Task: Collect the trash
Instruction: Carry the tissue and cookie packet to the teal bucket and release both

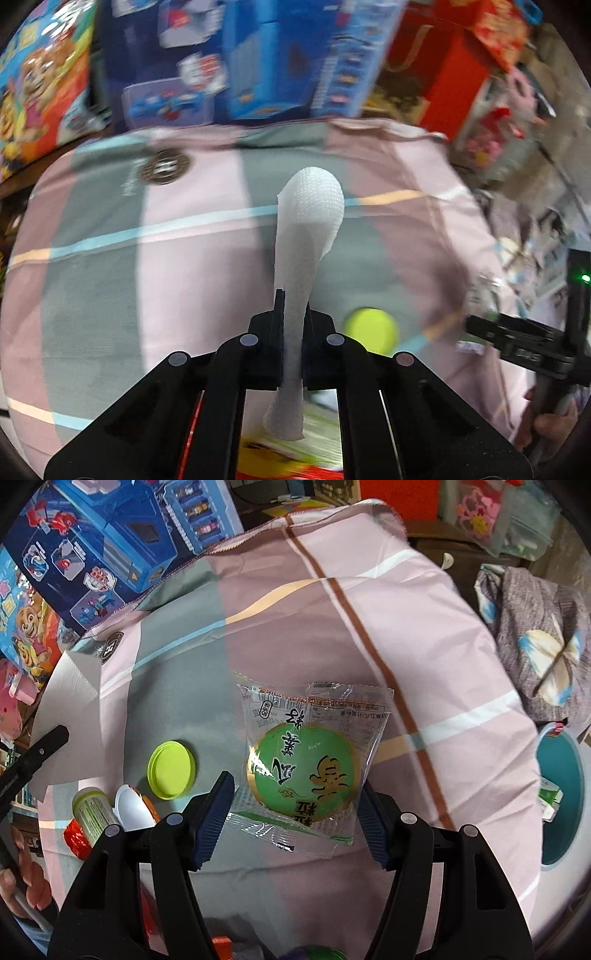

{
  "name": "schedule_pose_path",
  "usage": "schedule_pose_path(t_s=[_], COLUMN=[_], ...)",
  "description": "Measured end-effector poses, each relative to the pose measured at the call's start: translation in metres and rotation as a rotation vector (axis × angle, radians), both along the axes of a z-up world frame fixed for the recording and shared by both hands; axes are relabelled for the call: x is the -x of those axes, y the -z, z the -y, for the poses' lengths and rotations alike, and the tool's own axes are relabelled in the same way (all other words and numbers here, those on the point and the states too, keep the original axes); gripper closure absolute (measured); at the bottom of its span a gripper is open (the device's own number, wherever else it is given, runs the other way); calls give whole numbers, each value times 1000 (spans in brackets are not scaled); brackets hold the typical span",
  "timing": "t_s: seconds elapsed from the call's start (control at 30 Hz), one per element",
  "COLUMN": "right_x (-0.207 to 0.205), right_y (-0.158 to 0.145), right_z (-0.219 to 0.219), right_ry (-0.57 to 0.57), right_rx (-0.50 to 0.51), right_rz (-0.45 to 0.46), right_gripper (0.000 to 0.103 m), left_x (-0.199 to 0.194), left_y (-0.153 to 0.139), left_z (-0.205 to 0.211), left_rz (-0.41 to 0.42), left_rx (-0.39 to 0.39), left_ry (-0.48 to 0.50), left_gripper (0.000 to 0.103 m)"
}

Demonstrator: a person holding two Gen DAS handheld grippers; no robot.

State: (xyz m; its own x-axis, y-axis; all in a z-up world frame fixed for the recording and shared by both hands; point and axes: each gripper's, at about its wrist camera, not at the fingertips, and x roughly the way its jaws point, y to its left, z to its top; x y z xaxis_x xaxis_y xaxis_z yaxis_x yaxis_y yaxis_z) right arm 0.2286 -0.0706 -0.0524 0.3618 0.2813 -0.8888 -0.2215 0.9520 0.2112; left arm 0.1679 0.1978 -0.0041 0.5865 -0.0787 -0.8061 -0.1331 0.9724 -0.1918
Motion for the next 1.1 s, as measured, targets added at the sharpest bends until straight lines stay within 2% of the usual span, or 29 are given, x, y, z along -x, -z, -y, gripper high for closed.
schedule_pose_path(t_s=[0.27, 0.5, 0.83, 1.1], right_x=[14, 27, 44, 58], right_y=[-14, -25, -25, -11], right_z=[46, 101, 221, 312], right_ry=[47, 107, 275, 423], right_rx=[1, -44, -99, -152], right_rz=[51, 88, 114, 108], right_gripper=[41, 41, 41, 41], left_x=[-1, -4, -21, -26], left_y=[-9, -13, -3, 1], left_z=[75, 147, 265, 359], left_rz=[17, 7, -31, -54], left_rx=[32, 58, 56, 7], left_ry=[138, 282, 489, 629], left_gripper=[96, 96, 96, 96])
